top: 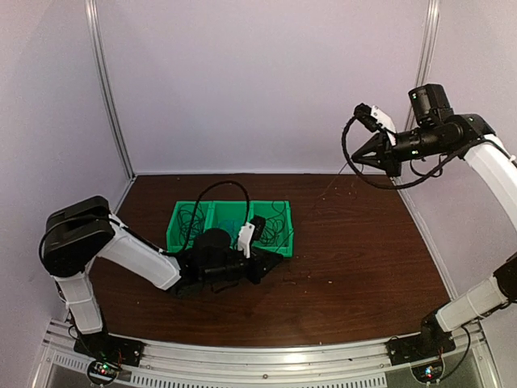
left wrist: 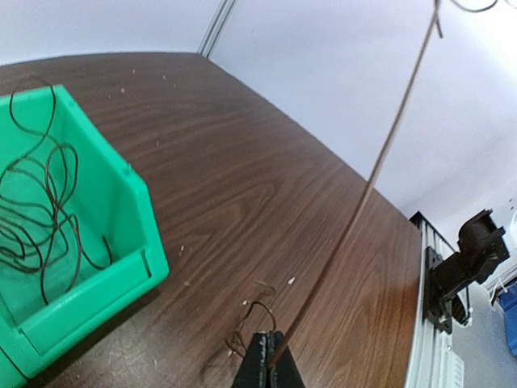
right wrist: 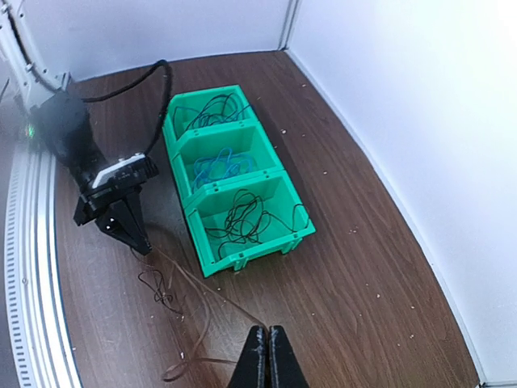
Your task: Untangle the cables
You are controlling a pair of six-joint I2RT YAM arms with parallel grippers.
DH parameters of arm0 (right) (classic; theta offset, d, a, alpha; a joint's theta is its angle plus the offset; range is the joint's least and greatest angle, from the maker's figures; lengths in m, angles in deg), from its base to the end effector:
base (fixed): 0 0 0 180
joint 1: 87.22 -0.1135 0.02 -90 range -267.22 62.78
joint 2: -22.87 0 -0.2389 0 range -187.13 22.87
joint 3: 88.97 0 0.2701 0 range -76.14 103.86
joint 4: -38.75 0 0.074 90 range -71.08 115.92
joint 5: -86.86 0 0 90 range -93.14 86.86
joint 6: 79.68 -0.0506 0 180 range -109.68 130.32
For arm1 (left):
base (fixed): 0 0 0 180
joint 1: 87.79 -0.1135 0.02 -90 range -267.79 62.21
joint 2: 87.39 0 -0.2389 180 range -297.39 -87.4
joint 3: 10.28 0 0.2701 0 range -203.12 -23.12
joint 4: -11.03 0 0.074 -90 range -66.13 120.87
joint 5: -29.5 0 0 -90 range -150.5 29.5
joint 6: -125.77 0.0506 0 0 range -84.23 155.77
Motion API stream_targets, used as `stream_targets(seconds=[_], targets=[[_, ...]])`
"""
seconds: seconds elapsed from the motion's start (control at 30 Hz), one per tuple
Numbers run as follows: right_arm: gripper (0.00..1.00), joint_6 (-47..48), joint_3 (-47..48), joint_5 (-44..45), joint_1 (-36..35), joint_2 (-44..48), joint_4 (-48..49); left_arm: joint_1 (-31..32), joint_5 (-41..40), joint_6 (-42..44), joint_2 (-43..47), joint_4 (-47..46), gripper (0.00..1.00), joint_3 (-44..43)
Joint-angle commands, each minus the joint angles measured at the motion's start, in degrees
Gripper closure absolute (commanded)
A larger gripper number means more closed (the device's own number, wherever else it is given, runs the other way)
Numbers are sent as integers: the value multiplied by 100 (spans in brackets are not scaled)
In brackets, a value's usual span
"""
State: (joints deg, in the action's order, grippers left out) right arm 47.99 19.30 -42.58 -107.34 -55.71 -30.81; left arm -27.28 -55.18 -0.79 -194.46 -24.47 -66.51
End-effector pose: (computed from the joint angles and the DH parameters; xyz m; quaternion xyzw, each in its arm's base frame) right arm 0.2651 0.1314 0.4090 -0.5372 0.6775 0.2412 0.4408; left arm 0.1833 -0.3336 0.0995 0.1923 0.7712 -0.4784 0.3735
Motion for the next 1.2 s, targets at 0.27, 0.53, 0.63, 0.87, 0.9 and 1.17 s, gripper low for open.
stream_targets(seconds=[0.27,0.53,0.63,0.87,0.9,1.17], targets=[[100,-1437,-34,-615,1239,487,2307,-39,-14,390,452,828,100,291],[100,-863,-1300,-419,1229,501,1846,-38,351,1043,1380,1213,100,-93],[100,-928,-1824,-268,1423,662,1852,-35,284,1167,1349,1938,100,-457],[100,-881,-2994,70,2097,735,1827,-31,-104,1009,1000,2377,62,-601],[100,-868,-3189,141,2158,730,1896,-31,-133,934,943,2336,59,-576],[100,-878,-3845,414,2265,578,2415,184,248,632,-208,2206,57,-1257]])
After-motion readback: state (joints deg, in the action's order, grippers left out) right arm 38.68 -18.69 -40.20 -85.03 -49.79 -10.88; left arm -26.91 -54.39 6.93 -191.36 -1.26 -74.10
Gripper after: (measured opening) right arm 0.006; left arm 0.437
